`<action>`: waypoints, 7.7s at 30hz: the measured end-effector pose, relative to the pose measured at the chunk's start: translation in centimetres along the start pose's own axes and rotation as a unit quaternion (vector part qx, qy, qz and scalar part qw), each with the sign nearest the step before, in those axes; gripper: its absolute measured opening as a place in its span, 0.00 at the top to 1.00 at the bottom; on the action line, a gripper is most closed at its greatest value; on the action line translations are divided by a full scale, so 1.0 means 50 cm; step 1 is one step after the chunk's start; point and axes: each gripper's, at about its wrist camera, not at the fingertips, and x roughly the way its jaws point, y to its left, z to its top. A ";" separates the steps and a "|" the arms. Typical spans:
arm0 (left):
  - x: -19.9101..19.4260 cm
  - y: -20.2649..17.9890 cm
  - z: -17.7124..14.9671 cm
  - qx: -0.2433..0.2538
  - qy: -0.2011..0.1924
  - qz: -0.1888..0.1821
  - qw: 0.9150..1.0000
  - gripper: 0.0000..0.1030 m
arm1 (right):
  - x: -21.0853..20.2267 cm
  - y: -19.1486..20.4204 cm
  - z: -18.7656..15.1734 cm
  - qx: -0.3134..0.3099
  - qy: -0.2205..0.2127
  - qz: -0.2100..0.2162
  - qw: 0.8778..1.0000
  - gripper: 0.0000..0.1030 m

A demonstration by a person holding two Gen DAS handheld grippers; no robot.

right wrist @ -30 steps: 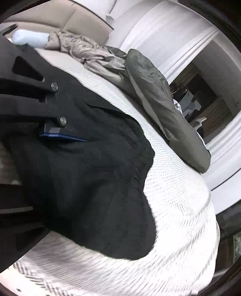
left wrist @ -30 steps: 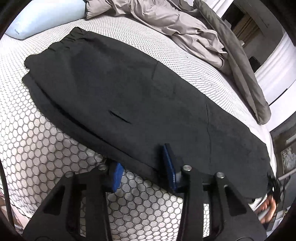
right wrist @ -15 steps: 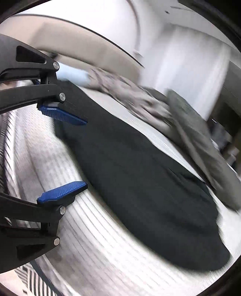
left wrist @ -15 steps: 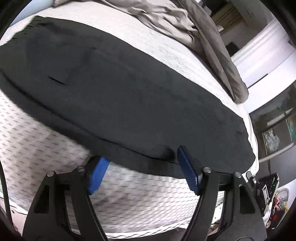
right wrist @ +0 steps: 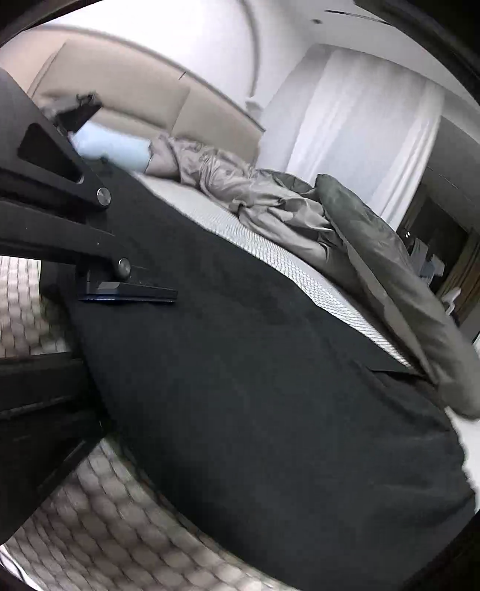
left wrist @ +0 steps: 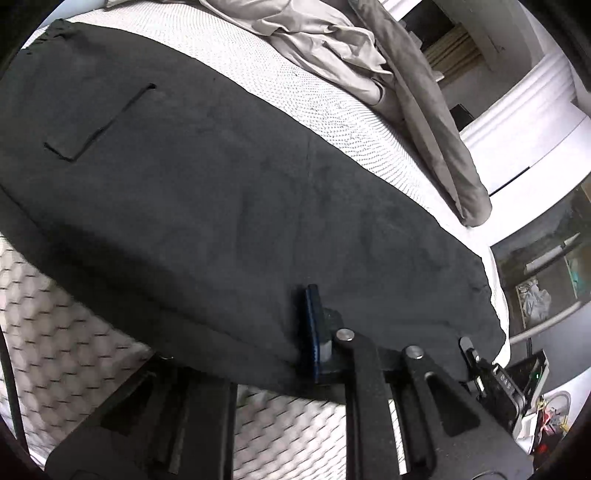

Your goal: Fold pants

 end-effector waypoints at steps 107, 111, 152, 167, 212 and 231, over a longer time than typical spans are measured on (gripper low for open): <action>-0.239 0.159 0.147 0.014 -0.148 0.143 0.979 0.19 | -0.274 -0.184 0.234 0.004 -0.074 -0.126 0.989 0.60; -0.198 0.067 0.134 0.067 -0.130 0.118 0.982 0.13 | -0.260 -0.210 0.283 0.011 -0.091 -0.140 0.986 0.37; 0.263 -0.308 0.042 0.291 0.063 0.088 0.951 0.10 | -0.039 -0.070 0.249 -0.449 0.064 -0.259 0.853 0.58; 0.381 -0.327 0.137 0.330 0.103 0.113 0.931 0.10 | 0.083 -0.034 0.272 -0.458 0.103 -0.292 0.833 0.28; 0.472 -0.280 0.324 0.315 0.067 0.136 0.937 0.18 | 0.254 -0.041 0.397 -0.454 0.145 -0.294 0.828 0.51; 0.124 0.166 0.450 0.199 0.000 0.272 0.941 0.71 | 0.089 -0.068 0.363 -0.419 0.112 -0.269 0.860 0.52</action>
